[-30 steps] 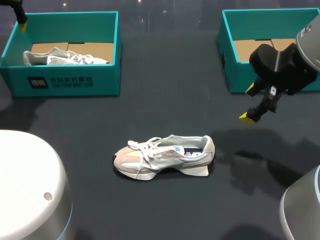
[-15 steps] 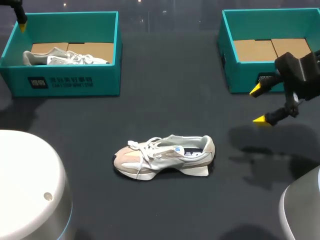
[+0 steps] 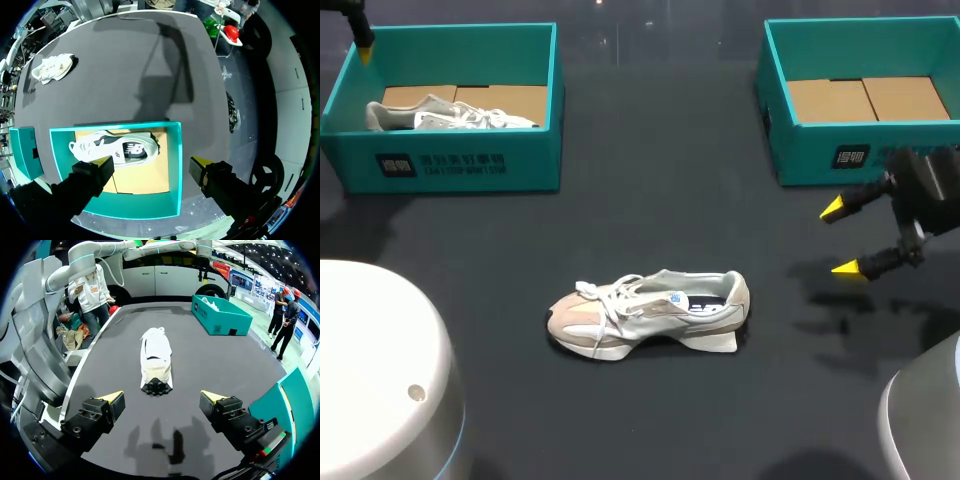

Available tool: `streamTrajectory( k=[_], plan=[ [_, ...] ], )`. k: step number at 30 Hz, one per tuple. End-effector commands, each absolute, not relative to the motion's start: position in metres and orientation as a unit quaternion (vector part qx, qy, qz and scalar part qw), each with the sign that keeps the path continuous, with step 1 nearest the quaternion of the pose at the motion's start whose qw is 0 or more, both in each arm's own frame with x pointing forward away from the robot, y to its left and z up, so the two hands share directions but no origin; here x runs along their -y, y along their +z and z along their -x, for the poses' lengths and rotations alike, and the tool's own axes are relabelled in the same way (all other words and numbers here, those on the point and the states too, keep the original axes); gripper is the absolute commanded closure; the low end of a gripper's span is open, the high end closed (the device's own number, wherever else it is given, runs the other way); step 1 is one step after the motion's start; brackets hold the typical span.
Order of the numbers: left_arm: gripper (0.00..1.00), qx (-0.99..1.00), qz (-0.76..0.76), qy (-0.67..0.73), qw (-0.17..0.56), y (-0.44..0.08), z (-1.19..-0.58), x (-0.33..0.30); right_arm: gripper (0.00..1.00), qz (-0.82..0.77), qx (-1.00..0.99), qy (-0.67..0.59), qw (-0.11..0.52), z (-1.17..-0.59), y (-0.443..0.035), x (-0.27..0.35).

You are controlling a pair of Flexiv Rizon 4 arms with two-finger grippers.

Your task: Take the shoe out of the shoebox, open the shoe tongue, remove and reinsert the insole, then place the shoe into the shoebox

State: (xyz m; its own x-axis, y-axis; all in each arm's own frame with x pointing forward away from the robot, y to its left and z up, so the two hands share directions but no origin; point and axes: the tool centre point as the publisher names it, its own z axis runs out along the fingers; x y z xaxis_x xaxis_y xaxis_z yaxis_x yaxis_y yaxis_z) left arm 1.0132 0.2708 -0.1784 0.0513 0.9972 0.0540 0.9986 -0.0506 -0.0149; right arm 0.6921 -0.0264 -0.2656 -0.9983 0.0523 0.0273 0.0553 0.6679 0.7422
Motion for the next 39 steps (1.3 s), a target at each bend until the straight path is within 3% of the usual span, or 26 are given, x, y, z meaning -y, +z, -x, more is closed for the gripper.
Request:
streamTrajectory(
  k=[1, 13, 27, 39],
  plan=[
    [0.00, 0.688, 0.725, -0.015, 0.024, -0.178, -1.013, -0.271, 0.00, 0.026, 0.898, -0.440, 0.010, -0.701, -0.291, 0.024],
    [0.00, 0.688, 0.725, -0.015, 0.024, -0.178, -1.013, -0.271, 0.00, 0.012, 0.885, -0.465, -0.001, -0.695, -0.322, 0.023],
    [0.00, 0.688, 0.725, -0.015, 0.024, -0.178, -1.013, -0.271, 0.00, 0.032, 0.894, -0.447, 0.019, -0.694, -0.323, 0.028],
    [0.00, 0.688, 0.725, -0.015, 0.024, -0.178, -1.013, -0.271, 0.00, 0.077, 0.866, -0.493, 0.024, -0.702, -0.375, 0.038]
  ],
)
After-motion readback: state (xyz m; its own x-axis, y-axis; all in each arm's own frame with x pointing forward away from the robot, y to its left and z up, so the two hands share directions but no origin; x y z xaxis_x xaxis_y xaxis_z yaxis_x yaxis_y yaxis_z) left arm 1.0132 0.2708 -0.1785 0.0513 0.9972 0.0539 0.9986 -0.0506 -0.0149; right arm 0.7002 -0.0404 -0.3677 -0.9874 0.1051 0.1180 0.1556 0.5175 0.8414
